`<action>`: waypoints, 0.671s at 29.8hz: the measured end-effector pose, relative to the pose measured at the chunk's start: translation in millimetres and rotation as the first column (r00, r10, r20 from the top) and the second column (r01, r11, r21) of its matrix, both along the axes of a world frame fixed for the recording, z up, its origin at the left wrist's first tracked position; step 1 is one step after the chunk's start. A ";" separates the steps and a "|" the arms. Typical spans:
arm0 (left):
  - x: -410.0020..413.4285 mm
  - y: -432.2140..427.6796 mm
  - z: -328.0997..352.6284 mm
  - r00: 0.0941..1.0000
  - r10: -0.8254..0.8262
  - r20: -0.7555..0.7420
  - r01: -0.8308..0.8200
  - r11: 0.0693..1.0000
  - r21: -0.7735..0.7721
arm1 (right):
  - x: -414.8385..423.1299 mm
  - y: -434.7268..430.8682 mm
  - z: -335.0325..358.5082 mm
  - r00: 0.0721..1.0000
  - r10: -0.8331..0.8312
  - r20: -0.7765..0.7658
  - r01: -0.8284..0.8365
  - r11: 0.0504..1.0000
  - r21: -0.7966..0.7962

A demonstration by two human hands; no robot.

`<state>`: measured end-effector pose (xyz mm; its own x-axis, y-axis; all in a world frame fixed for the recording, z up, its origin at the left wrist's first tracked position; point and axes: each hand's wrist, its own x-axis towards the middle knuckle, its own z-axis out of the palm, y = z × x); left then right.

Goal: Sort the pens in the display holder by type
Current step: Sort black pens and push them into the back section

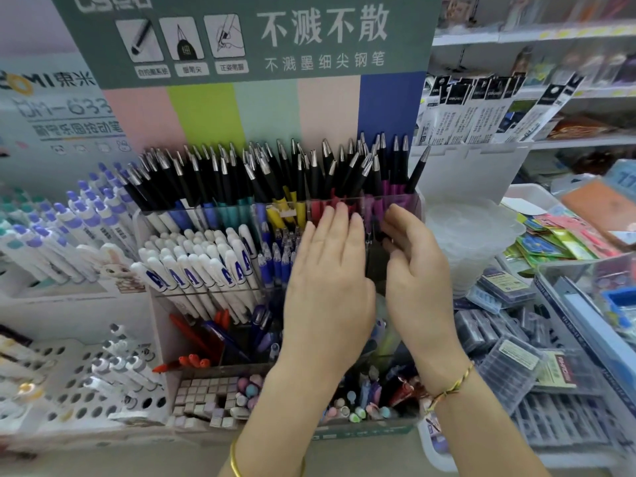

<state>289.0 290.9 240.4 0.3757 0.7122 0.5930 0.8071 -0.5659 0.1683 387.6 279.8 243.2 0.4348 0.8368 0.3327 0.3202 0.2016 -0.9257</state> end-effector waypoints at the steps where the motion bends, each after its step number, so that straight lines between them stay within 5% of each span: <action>1: 4.6 0.5 -2.7 1.000 -0.005 -0.025 0.005 1.000 0.003 | 0.8 -0.3 1.0 1.000 0.001 -0.021 -0.001 1.000 -0.002; 7: 11.5 2.4 -3.9 0.980 -0.061 0.191 0.069 0.997 -0.037 | 4.4 -1.3 2.5 0.997 -0.001 -0.079 0.000 1.000 -0.012; 10: -8.0 5.1 1.1 0.935 0.104 0.338 -0.100 0.995 -0.029 | 1.1 -2.0 1.1 0.998 0.017 -0.067 -0.019 0.999 -0.035; 13: -20.9 8.7 2.8 0.921 0.242 0.306 -0.243 0.969 -0.035 | -4.8 -1.9 -1.3 0.999 0.040 -0.028 -0.042 0.997 -0.065; 20: -14.3 6.4 -5.2 0.958 0.231 0.171 -0.230 0.973 -0.024 | -18.4 -3.5 -6.0 0.998 0.042 0.037 -0.038 0.994 -0.105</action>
